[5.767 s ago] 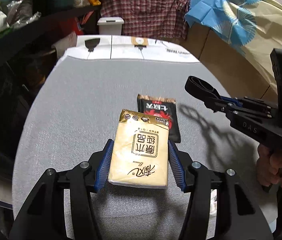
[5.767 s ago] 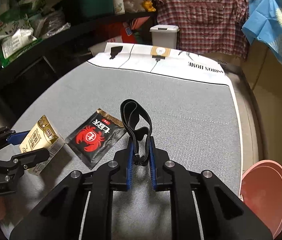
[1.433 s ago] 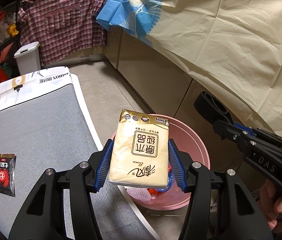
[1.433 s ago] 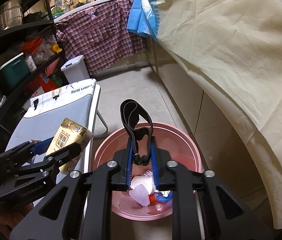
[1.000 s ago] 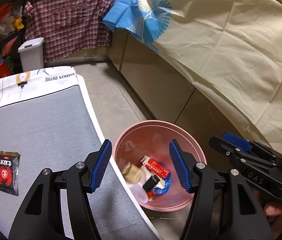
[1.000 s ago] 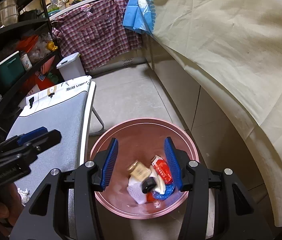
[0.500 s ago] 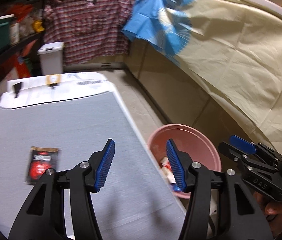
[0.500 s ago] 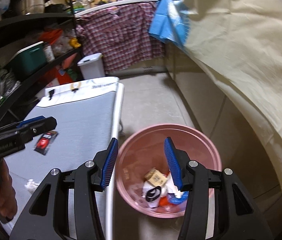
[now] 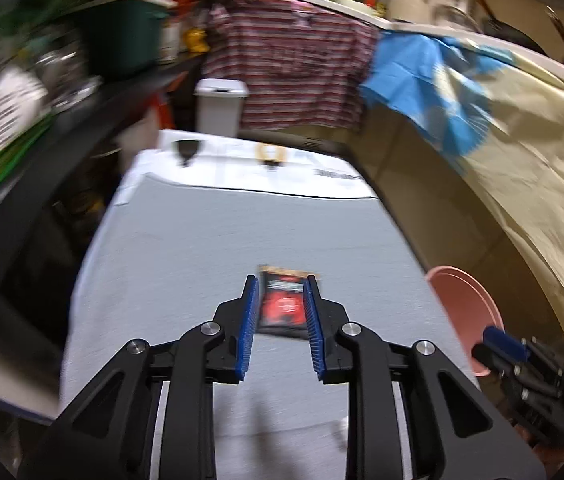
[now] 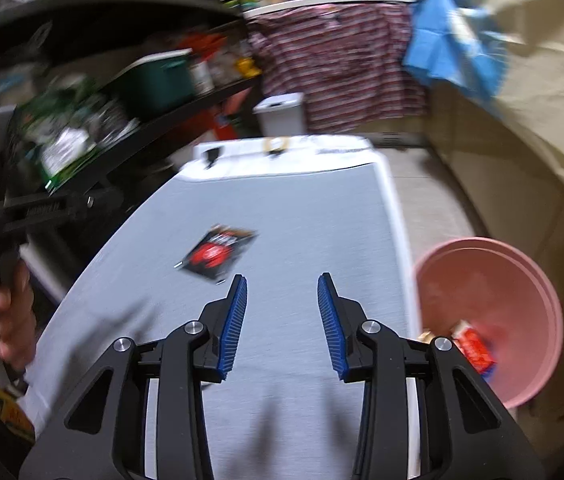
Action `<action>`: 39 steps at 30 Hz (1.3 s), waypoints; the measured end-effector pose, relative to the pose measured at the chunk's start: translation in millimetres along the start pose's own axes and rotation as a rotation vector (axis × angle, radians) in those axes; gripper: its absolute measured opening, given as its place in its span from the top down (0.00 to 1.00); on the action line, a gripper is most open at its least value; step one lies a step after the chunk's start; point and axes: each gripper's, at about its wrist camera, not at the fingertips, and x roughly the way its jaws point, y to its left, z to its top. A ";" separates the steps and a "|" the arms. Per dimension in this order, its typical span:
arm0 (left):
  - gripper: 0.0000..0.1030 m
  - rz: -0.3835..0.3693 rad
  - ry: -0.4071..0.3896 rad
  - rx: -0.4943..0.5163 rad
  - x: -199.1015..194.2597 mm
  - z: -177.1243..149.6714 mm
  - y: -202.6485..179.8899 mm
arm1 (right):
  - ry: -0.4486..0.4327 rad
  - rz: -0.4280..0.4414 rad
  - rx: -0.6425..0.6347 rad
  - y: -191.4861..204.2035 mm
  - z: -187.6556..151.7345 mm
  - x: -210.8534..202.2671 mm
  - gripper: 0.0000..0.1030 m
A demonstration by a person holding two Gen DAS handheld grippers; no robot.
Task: Collect trash
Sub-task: 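Move the left gripper to the snack packet while the right moves to the white tissue, then grasp the black-red snack packet with the left gripper while the right grasps the crumpled white tissue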
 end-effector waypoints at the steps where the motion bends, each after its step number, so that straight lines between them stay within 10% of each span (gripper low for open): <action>1: 0.78 0.010 -0.004 -0.015 -3.7 -0.5 9.9 | 0.006 0.008 -0.009 5.6 -2.0 2.9 0.64; 23: 0.83 0.032 0.048 -0.033 23.2 -22.8 45.7 | 0.264 0.118 -0.180 69.9 -49.4 69.0 0.62; 28: 0.83 0.007 0.076 -0.012 46.0 -25.9 35.8 | 0.268 0.125 -0.185 65.1 -48.6 70.6 0.86; 39: 0.83 -0.020 0.147 -0.009 98.4 -29.4 26.9 | 0.240 0.091 -0.110 36.0 -31.8 76.7 0.88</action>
